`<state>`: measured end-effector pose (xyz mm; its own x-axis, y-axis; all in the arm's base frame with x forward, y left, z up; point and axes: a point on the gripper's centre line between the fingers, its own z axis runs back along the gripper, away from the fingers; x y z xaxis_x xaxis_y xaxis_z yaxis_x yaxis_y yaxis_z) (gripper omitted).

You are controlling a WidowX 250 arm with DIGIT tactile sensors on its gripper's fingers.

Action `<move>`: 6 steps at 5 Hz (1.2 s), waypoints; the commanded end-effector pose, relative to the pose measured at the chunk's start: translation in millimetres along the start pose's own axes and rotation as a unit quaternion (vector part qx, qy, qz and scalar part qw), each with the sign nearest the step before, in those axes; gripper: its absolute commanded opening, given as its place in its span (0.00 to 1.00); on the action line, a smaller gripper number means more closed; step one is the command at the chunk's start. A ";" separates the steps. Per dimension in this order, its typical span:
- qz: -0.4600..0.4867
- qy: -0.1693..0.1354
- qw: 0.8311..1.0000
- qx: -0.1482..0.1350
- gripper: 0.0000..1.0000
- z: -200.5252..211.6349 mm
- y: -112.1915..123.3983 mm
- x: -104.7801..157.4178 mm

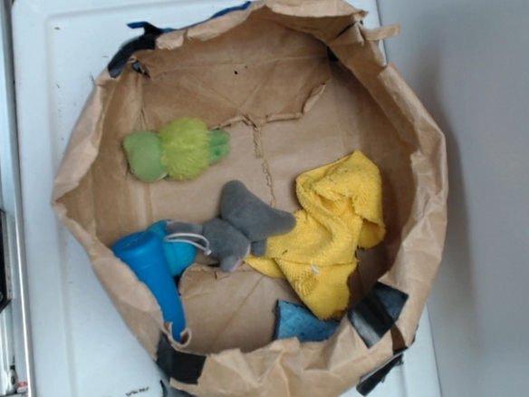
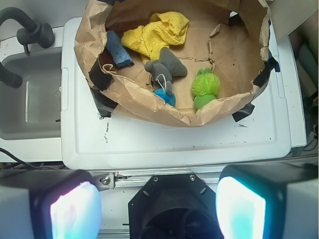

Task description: Grab the gray animal.

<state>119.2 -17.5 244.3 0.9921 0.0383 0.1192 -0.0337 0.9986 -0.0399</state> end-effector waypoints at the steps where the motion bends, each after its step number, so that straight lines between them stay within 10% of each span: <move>1: 0.000 0.000 1.000 0.000 1.00 0.0 0.0 0.0; 4: 0.109 0.008 0.994 0.004 1.00 -23.3 -9.8 92.1; 6: 0.170 -0.009 0.985 -0.003 1.00 -64.1 16.9 105.6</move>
<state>229.0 -6.7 186.1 0.9311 0.3534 0.0898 -0.3476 0.9347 -0.0743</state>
